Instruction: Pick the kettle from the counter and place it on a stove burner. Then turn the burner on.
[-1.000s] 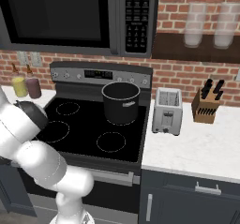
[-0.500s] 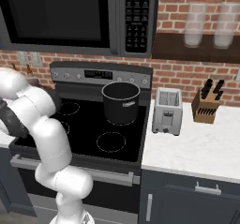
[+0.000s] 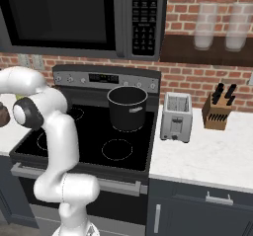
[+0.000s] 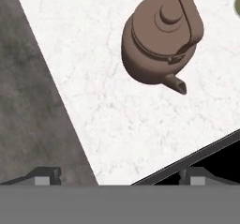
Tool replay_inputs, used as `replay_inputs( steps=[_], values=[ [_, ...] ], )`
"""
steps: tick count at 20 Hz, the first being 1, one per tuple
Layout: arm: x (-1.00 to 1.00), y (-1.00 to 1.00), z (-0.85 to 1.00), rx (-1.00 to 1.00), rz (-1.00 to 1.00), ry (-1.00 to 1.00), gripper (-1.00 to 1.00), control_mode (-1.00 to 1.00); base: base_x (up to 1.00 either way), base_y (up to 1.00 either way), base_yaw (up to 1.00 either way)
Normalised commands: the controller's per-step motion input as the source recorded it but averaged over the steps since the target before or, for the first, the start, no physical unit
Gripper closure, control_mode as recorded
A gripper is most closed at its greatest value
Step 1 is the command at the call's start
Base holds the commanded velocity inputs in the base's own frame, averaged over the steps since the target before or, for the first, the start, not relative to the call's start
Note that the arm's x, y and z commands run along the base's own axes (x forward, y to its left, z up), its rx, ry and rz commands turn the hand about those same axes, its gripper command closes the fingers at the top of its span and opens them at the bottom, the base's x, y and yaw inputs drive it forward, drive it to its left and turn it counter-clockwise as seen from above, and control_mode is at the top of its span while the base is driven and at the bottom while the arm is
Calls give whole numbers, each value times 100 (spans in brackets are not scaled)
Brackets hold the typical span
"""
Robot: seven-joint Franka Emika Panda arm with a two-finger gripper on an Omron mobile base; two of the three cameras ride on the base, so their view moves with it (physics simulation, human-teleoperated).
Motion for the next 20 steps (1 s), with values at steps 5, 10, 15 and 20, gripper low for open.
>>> replay_inputs(
  steps=[5,10,15,20],
  values=[
    [29,30,-10,0,3,0,-100,-100,0,0,0],
    [24,14,-2,0,3,0,-100,-100,0,0,0],
    [22,1,-10,5,3,0,-100,-100,0,0,0],
    [11,0,-15,9,3,0,-100,-100,0,0,0]
  ],
)
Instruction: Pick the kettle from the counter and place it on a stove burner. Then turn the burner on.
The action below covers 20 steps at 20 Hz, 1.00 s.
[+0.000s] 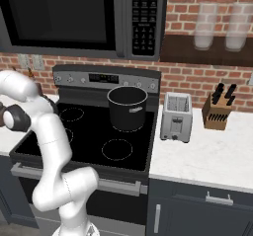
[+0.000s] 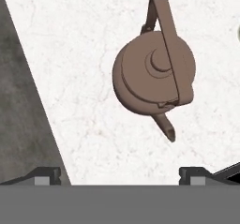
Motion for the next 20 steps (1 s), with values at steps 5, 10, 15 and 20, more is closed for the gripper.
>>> replay_inputs(
  steps=[5,10,15,20],
  values=[
    [1,0,-24,13,5,0,-100,-100,0,0,0],
    [0,0,-29,14,5,0,-100,-100,0,0,0],
    [0,-3,-36,12,3,-1,-100,-100,0,0,0],
    [1,0,-12,8,2,-3,-100,-100,0,0,0]
  ],
)
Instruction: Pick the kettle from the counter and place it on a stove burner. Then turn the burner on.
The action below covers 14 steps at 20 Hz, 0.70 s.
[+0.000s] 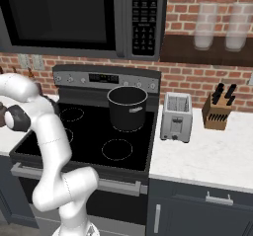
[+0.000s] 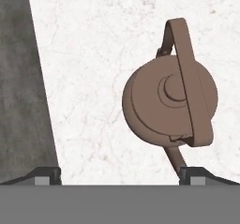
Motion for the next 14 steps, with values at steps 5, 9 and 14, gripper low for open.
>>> replay_inputs(
  steps=[5,9,14],
  values=[
    [11,0,-4,5,1,-2,-100,-100,0,0,0],
    [9,0,-1,1,0,0,-100,-100,0,0,0],
    [2,0,0,0,0,0,-100,-100,0,0,0]
  ],
)
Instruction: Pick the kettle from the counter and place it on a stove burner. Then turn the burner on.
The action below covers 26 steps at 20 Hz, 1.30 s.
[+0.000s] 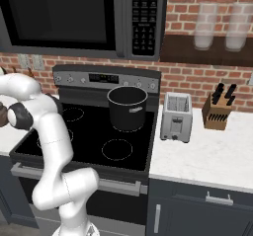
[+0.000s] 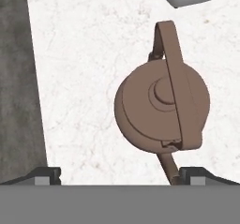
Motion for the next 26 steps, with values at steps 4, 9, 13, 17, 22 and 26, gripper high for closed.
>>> replay_inputs(
  steps=[4,9,13,17,22,26],
  values=[
    [27,0,0,0,0,0,-100,-100,0,0,0],
    [25,0,0,0,0,0,-100,-100,0,0,0],
    [28,0,0,0,0,0,-100,-100,0,0,0],
    [25,0,-4,0,0,0,-100,-100,0,0,0],
    [21,0,-19,0,0,0,-100,-100,0,0,0],
    [12,5,-17,0,0,0,-100,-100,0,0,0]
  ],
)
